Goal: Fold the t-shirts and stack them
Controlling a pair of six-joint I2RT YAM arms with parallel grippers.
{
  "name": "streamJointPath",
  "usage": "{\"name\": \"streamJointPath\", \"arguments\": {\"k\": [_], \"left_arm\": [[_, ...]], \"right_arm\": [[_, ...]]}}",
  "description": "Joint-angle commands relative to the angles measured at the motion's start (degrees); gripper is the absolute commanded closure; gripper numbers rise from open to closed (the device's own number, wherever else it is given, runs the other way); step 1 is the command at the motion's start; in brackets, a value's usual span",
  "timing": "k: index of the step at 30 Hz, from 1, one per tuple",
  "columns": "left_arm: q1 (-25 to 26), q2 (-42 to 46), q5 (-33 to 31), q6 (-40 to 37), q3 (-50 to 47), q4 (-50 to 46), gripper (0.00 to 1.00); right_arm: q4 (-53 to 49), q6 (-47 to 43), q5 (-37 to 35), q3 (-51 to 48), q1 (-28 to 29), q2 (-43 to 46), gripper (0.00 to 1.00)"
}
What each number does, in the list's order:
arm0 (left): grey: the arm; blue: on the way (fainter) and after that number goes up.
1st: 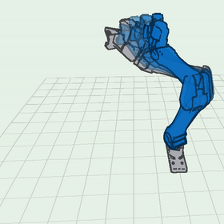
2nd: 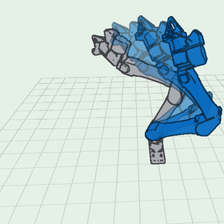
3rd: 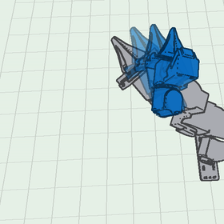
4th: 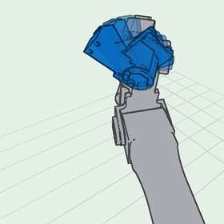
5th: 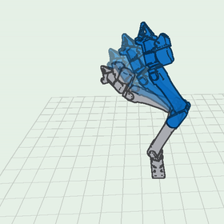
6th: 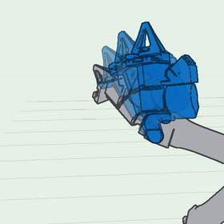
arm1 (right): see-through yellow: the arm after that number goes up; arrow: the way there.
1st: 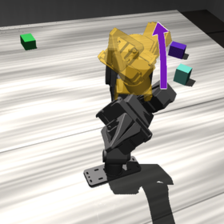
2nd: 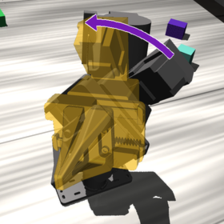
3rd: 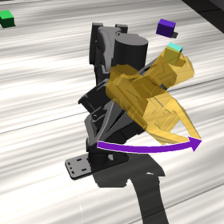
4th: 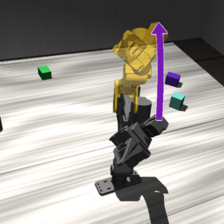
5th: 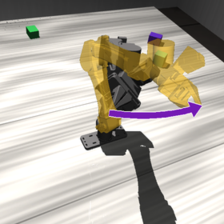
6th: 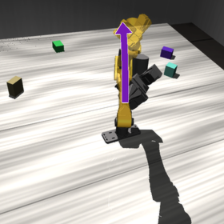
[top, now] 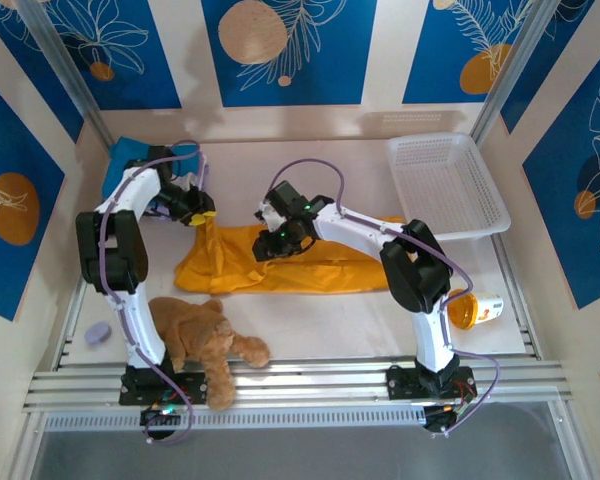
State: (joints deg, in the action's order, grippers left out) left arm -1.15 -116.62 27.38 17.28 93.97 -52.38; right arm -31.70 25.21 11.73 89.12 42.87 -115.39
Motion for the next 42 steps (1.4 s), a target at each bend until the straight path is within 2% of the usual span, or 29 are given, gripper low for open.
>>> {"name": "streamJointPath", "arguments": {"k": [1, 6, 10, 15, 20, 24, 32, 38, 42], "left_arm": [[1.13, -2.49, -4.86, -2.19, 3.47, -4.56, 0.63], [1.81, -2.12, -11.17, -4.09, 4.31, -5.97, 0.63], [1.94, -3.33, -11.79, -4.85, 4.81, -6.87, 0.67], [1.94, -3.97, -8.68, -4.59, 4.48, -5.22, 0.82], [1.96, -3.44, -6.22, -4.42, 4.21, -3.49, 0.86], [1.89, -3.11, -6.98, -4.56, 4.46, -3.25, 1.0], [1.67, -1.66, -7.82, -4.74, 4.82, -3.59, 1.0], [1.67, -0.74, -7.57, -4.82, 2.61, -3.28, 0.8], [1.67, -0.32, -7.1, -4.3, 0.57, -1.97, 0.75]], "right_arm": [[-0.27, 1.69, 0.24, -0.13, -3.63, -0.33, 0.68], [0.48, 4.02, 1.41, 0.56, -7.54, -3.15, 0.68], [0.83, 5.06, 2.34, 1.44, -9.84, -5.64, 0.68], [2.5, 6.8, 4.39, 1.5, -12.36, -7.42, 0.68], [4.08, 8.01, 5.59, -0.43, -14.11, -7.31, 0.69], [5.33, 8.51, 5.86, -3.06, -14.82, -6.54, 0.69], [8.01, 9.93, 6.47, -8.5, -15.89, -3.9, 0.69], [8.6, 10.03, 6.82, -9.78, -15.89, -2.84, 0.69], [8.6, 9.86, 6.82, -9.93, -15.89, -2.73, 0.69]]}}
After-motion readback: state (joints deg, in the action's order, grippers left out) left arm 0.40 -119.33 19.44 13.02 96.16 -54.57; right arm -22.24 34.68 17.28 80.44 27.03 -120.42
